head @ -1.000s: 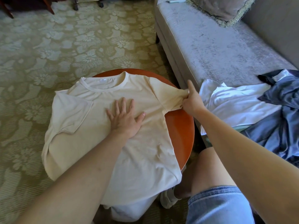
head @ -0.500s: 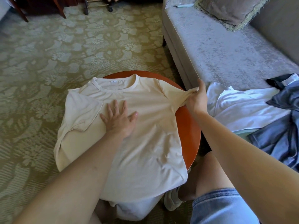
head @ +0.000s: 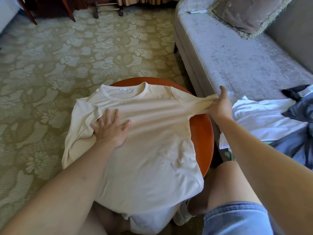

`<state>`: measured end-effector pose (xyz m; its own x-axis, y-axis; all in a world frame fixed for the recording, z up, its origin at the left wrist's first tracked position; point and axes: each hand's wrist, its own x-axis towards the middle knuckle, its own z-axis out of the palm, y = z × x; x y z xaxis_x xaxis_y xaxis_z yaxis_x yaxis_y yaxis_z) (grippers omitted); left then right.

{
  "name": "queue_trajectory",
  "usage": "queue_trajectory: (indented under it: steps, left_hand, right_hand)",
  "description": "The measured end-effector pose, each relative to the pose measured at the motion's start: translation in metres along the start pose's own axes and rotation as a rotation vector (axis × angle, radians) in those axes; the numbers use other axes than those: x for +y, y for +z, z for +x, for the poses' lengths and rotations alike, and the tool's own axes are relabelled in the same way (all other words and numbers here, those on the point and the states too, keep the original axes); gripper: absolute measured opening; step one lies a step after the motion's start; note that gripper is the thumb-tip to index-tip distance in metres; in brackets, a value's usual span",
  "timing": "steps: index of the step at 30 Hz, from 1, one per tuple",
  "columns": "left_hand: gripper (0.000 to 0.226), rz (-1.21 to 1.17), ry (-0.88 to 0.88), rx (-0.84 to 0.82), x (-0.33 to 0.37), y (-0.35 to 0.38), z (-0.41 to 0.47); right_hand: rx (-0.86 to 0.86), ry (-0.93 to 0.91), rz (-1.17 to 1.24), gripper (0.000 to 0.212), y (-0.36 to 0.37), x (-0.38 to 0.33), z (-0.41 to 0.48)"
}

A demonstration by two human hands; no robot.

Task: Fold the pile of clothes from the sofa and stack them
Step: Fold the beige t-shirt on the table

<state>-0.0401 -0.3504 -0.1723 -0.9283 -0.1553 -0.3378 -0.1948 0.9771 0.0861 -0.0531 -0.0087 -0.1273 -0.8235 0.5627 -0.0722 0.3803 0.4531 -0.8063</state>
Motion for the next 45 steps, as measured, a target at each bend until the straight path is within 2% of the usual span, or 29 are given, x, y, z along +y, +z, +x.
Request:
queue_trajectory:
  steps: [2, 4, 7, 9, 10, 12, 14, 15, 17, 18, 21, 24, 26, 34, 37, 39, 41, 43, 45]
  left_hand:
    - [0.075, 0.026, 0.008, -0.029, -0.001, -0.003, -0.002]
    - [0.074, 0.044, 0.057, 0.020, 0.007, -0.008, -0.008]
    - [0.062, 0.099, 0.214, 0.332, 0.017, -0.020, -0.021]
    - [0.060, 0.073, 0.188, 0.436, 0.012, -0.025, -0.022]
    - [0.063, 0.052, 0.138, 0.422, 0.005, -0.025, -0.020]
    - [0.071, 0.014, 0.010, 0.283, -0.011, -0.020, -0.015]
    - [0.082, -0.046, -0.108, 0.086, -0.026, -0.015, -0.013]
    - [0.085, -0.066, -0.136, 0.025, -0.031, -0.012, -0.013]
    - [0.085, -0.081, -0.120, 0.036, -0.037, -0.009, -0.018]
    - [0.084, -0.089, -0.101, 0.082, -0.039, -0.009, -0.021]
    - [0.081, -0.100, -0.089, 0.148, -0.050, -0.011, -0.025]
    - [0.082, -0.086, -0.115, 0.045, -0.061, -0.002, -0.025]
    - [0.082, -0.079, -0.098, 0.036, -0.061, 0.005, -0.024]
    - [0.083, -0.069, -0.045, 0.082, -0.034, 0.007, -0.009]
    - [0.095, -0.077, 0.015, -0.059, -0.022, -0.010, 0.012]
    - [0.097, -0.206, 0.036, -0.124, -0.022, -0.029, 0.022]
    - [0.088, -0.304, 0.007, 0.033, -0.032, -0.038, 0.018]
    - [0.082, -0.288, -0.024, 0.251, -0.049, -0.032, -0.006]
    - [0.085, -0.310, -0.096, 0.315, -0.067, -0.017, -0.040]
  right_hand:
    - [-0.055, 0.038, -0.026, 0.056, 0.004, 0.006, -0.003]
    - [-0.124, 0.077, 0.098, 0.054, 0.010, 0.007, -0.006]
    - [-0.118, 0.013, 0.076, 0.050, 0.016, -0.003, -0.010]
    - [-0.049, -0.082, -0.031, 0.048, 0.017, -0.011, -0.010]
    - [-0.015, -0.173, -0.146, 0.044, 0.017, -0.020, -0.013]
    - [0.005, -0.373, -0.333, 0.034, 0.025, -0.041, -0.025]
    - [-0.132, -0.472, -0.448, 0.041, 0.040, -0.062, -0.045]
    - [-0.281, -0.488, -0.517, 0.049, 0.051, -0.071, -0.060]
    - [-0.603, -0.551, -0.715, 0.064, 0.073, -0.078, -0.093]
    - [-0.666, -0.608, -0.773, 0.064, 0.083, -0.076, -0.108]
    - [-0.527, -0.688, -0.754, 0.056, 0.096, -0.058, -0.128]
    - [-0.568, -0.538, -0.836, 0.062, 0.099, -0.028, -0.125]
    - [-0.589, -0.487, -0.905, 0.068, 0.100, -0.010, -0.117]
    - [-0.425, -0.390, -0.854, 0.071, 0.093, 0.008, -0.083]
    - [-0.486, -0.338, -0.872, 0.076, 0.094, 0.002, -0.053]
    - [-0.591, -0.279, -0.834, 0.085, 0.088, -0.010, -0.033]
    - [-0.520, -0.247, -0.657, 0.090, 0.072, -0.016, -0.027]
    - [-0.314, -0.270, -0.471, 0.085, 0.049, -0.006, -0.045]
    - [-0.158, -0.226, -0.386, 0.080, 0.027, 0.021, -0.078]
